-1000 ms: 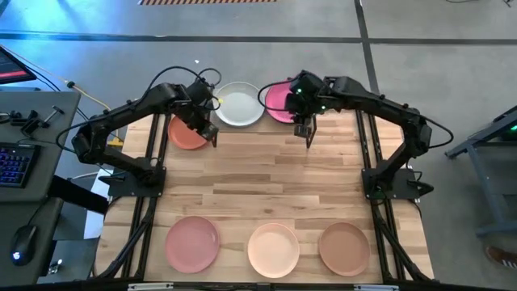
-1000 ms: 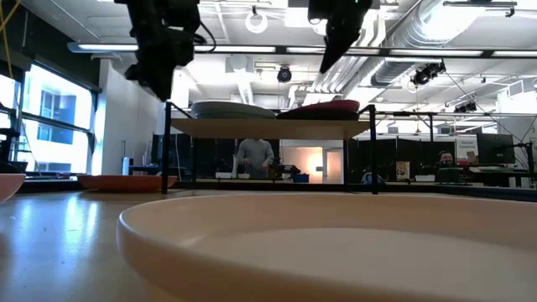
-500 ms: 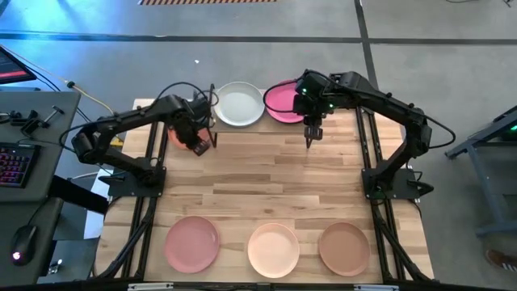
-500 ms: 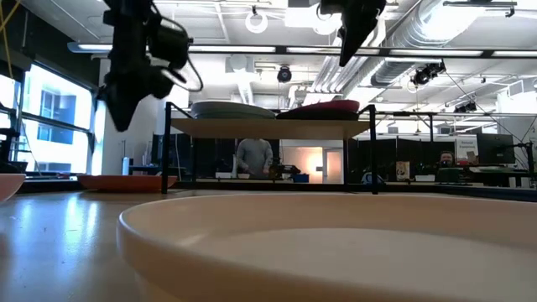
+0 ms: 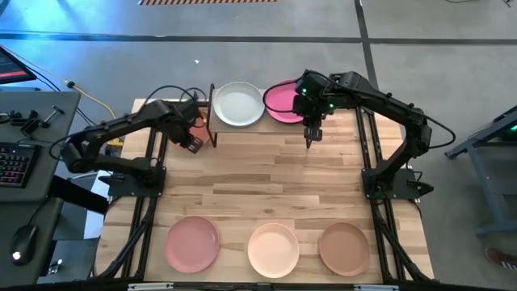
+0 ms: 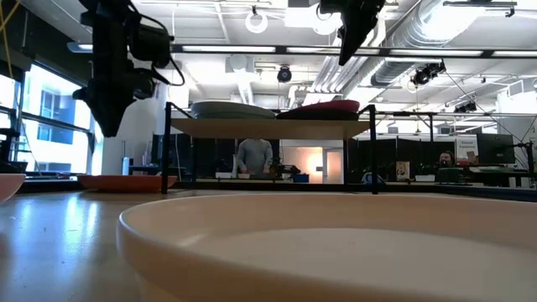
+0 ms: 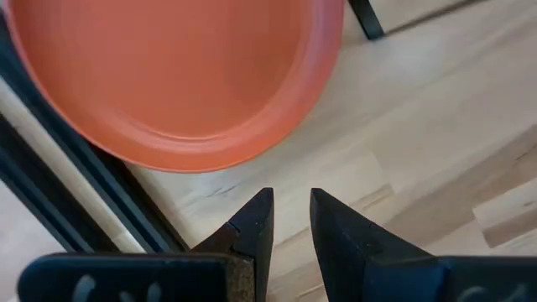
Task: Place and stack plates onto a shelf
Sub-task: Stack the orange plate on top of the white plate on the shelf
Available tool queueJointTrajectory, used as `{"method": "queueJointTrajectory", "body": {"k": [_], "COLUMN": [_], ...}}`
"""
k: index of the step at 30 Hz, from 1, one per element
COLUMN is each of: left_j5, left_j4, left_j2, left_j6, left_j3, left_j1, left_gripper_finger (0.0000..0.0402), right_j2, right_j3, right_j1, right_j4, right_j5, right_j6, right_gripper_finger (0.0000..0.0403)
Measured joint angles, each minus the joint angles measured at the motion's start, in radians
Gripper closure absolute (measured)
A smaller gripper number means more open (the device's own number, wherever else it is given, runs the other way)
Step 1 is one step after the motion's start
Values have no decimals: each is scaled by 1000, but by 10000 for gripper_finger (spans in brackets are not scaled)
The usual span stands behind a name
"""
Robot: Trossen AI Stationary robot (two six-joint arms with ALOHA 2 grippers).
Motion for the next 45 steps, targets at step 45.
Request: {"method": "queueJointTrajectory", "body": {"k": [45], "left_j5": [-11], "left_j4": [318], "left_j2": [-44], "left_j6": [-48], "left_j3": [-266], "left_j1": [105], "left_gripper_finger": [330], "right_j2": [0], "right_j3": [0], "right_j1": [0], "right_j4": [59], "right_j5": [-49], "right_j6": [37], "right_gripper_finger": [304]}}
